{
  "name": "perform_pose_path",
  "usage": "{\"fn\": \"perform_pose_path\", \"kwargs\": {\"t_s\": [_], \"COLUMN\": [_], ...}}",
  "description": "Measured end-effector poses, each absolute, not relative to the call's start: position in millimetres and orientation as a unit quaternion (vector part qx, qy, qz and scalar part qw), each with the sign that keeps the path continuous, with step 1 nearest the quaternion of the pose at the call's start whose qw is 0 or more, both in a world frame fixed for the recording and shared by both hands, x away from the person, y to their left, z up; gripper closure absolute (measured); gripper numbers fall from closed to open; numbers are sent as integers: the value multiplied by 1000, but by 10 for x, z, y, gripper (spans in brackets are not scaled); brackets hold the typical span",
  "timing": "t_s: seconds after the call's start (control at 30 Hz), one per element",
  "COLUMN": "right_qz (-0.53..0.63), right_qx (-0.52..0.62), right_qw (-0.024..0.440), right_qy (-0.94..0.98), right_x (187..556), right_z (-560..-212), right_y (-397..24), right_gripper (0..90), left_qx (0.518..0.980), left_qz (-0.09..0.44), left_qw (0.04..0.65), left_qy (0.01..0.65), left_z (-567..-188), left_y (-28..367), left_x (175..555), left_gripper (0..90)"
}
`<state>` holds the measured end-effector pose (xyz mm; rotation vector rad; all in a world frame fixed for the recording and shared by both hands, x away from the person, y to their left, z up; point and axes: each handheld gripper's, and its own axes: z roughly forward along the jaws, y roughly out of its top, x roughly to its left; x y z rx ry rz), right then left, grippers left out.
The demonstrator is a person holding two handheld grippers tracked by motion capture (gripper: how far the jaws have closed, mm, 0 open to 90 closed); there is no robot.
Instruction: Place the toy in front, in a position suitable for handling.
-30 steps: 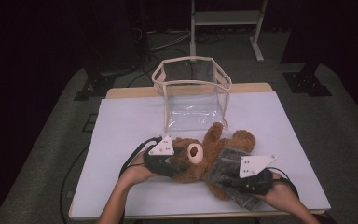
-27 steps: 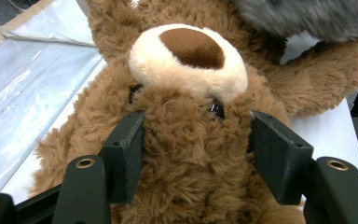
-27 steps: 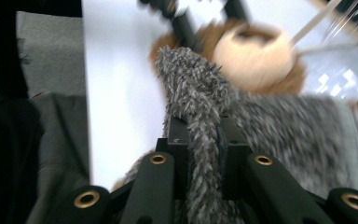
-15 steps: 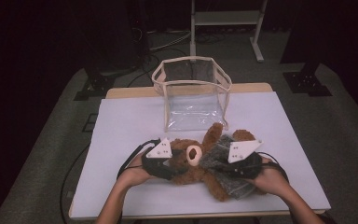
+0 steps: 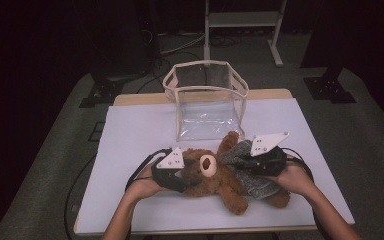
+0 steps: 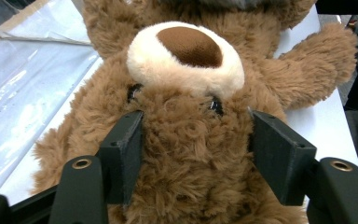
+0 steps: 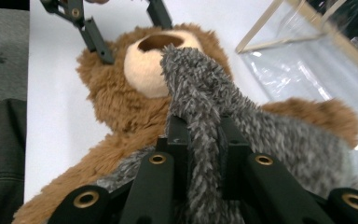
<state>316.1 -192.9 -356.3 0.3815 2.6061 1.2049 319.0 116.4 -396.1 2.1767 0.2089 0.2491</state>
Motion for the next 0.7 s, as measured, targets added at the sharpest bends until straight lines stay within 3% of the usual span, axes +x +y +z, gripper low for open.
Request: {"fn": "perform_pose_path", "kwargs": {"t_s": [0.27, 0.4, 0.7], "right_qz": [435, 424, 413], "right_qx": [130, 121, 103], "right_qw": [88, 92, 100], "right_qy": [887, 893, 900], "right_x": [2954, 2887, 3098], "right_z": [-3732, -3693, -3613], "right_y": [-1973, -1933, -1638], "right_gripper": [781, 779, 779], "left_qx": [868, 873, 877], "left_qz": [112, 83, 69], "left_qw": [477, 476, 470], "left_qy": [74, 68, 67], "left_z": [-3794, -3856, -3879], "left_y": [1105, 1042, 1075], "left_x": [3135, 3132, 3124], "left_gripper": [341, 368, 380]}}
